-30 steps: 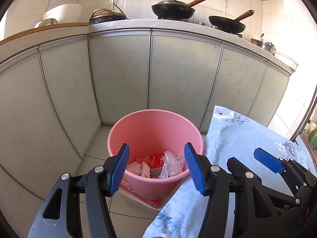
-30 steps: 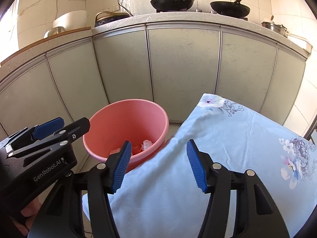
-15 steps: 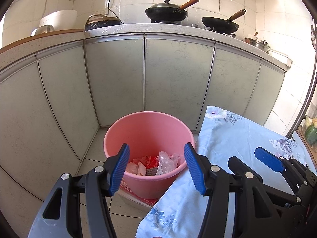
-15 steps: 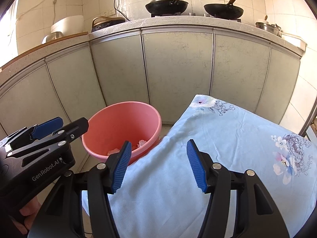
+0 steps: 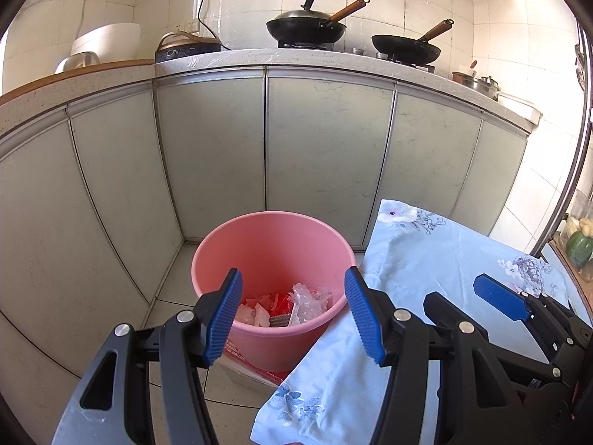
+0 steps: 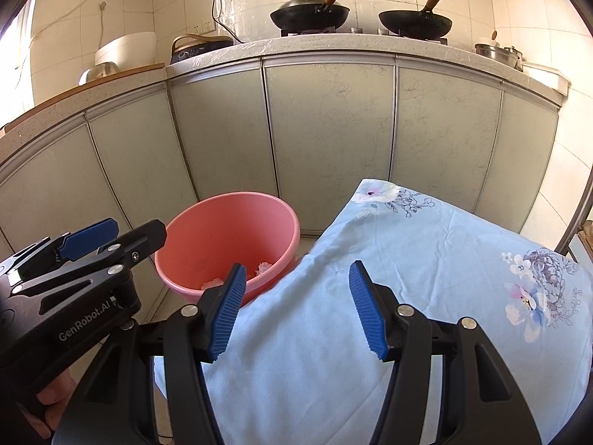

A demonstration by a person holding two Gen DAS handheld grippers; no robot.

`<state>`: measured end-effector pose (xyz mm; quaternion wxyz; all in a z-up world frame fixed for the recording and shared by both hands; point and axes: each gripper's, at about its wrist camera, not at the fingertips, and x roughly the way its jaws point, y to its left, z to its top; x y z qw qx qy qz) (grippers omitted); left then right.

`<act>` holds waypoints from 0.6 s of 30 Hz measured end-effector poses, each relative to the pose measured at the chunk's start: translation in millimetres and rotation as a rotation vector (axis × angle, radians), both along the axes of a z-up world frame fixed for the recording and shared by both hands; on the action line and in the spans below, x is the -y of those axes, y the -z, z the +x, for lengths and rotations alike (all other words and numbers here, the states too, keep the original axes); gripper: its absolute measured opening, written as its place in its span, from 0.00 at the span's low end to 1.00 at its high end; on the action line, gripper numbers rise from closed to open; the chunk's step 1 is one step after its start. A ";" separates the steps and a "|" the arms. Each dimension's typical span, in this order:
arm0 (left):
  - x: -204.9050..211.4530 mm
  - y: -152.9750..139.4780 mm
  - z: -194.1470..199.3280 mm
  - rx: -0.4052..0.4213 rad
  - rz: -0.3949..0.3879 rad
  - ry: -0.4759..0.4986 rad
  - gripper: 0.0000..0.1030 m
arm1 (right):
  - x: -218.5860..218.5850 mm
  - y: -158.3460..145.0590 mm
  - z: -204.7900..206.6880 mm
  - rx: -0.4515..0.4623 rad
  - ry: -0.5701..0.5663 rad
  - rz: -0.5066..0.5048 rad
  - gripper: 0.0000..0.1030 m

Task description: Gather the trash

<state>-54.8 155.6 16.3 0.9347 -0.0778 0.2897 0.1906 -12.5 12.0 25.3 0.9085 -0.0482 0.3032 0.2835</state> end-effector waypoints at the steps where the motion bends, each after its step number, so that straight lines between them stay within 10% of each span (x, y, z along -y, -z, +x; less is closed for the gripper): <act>1: 0.3 -0.2 0.1 0.000 0.000 0.001 0.56 | 0.4 0.1 -0.4 -0.001 0.000 0.000 0.57; 18: 7.5 -0.4 2.1 -0.006 0.008 0.018 0.56 | 7.1 3.1 0.2 -0.006 0.012 0.003 0.57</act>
